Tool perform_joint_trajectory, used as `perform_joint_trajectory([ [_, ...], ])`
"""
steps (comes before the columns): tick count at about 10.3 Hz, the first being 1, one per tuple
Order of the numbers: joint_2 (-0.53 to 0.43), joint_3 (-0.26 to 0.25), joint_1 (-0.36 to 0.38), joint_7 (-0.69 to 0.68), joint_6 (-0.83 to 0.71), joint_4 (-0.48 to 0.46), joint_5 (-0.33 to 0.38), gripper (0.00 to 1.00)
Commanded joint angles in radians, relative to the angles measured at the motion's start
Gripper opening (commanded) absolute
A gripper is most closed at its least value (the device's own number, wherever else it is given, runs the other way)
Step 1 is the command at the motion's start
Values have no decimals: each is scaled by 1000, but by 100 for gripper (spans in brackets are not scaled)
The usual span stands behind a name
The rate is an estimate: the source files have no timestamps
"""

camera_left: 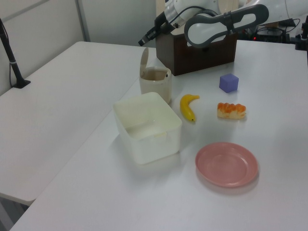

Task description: Close the trash can

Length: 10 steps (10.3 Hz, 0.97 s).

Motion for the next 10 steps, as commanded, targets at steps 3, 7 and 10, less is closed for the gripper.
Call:
perform_joint_trajectory([
  [3, 8, -10, 12, -8, -53, -4, 9, 0],
  [7, -59, -8, 7, -8, -240, -7, 21, 0],
  [10, -70, -10, 7, -23, -249, -91, 7, 0],
])
